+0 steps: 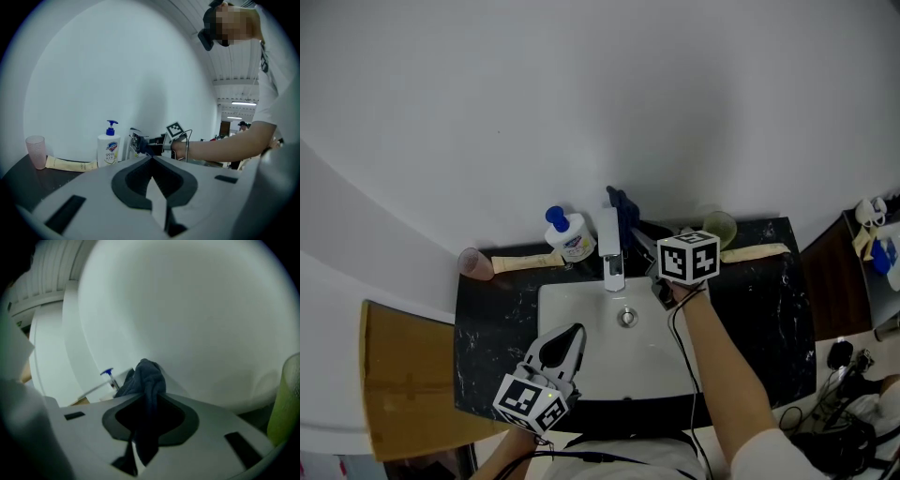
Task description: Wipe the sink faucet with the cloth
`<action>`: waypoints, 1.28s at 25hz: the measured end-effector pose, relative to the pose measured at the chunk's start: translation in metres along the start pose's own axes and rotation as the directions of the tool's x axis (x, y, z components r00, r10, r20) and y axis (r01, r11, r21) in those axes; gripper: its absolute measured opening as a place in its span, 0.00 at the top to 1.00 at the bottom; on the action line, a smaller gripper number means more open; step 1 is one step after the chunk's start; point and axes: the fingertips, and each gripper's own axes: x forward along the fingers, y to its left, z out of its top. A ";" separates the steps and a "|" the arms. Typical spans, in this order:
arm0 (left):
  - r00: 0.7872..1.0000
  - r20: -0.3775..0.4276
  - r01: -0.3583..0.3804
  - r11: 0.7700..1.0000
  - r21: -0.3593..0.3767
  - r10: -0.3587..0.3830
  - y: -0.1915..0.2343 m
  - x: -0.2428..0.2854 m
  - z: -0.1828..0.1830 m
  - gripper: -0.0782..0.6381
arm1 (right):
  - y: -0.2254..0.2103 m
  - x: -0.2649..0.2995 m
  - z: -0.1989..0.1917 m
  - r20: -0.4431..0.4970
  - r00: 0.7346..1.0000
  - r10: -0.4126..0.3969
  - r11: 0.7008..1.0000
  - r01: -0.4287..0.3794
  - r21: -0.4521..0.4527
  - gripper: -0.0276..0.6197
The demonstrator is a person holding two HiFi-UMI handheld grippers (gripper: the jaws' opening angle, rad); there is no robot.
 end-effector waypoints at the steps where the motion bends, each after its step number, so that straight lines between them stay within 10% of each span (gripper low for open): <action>1: 1.000 0.000 0.000 1.000 0.000 0.000 0.000 -0.001 -0.001 0.89 | -0.006 0.002 -0.015 -0.034 0.999 -0.010 1.000 0.011 0.018 0.83; 8: 1.000 -0.014 -0.014 1.000 0.001 0.014 -0.001 -0.008 0.002 0.89 | -0.024 0.011 -0.073 -0.240 0.970 -0.036 0.998 0.049 0.049 0.83; 12: 1.000 -0.001 0.000 1.000 0.004 0.000 -0.001 -0.008 -0.002 0.89 | -0.004 -0.003 -0.034 -0.028 0.992 0.122 0.975 -0.115 0.191 0.83; 17: 1.000 -0.017 -0.009 1.000 0.009 0.009 -0.006 -0.008 0.004 0.89 | 0.028 -0.025 0.026 0.192 0.941 0.280 0.931 -0.315 0.186 0.83; 24: 1.000 -0.006 0.000 1.000 0.005 0.000 -0.008 -0.009 -0.001 0.89 | -0.002 0.000 -0.038 -0.075 0.990 0.120 0.975 -0.104 0.198 0.83; 28: 1.000 0.000 0.002 1.000 0.004 -0.002 -0.006 -0.011 -0.006 0.89 | -0.019 0.006 -0.079 -0.279 0.960 -0.032 0.995 0.058 0.085 0.83; 32: 1.000 -0.009 -0.009 1.000 0.007 0.009 -0.009 -0.011 0.000 0.89 | -0.008 0.003 -0.060 -0.146 0.989 0.031 0.989 -0.009 0.149 0.83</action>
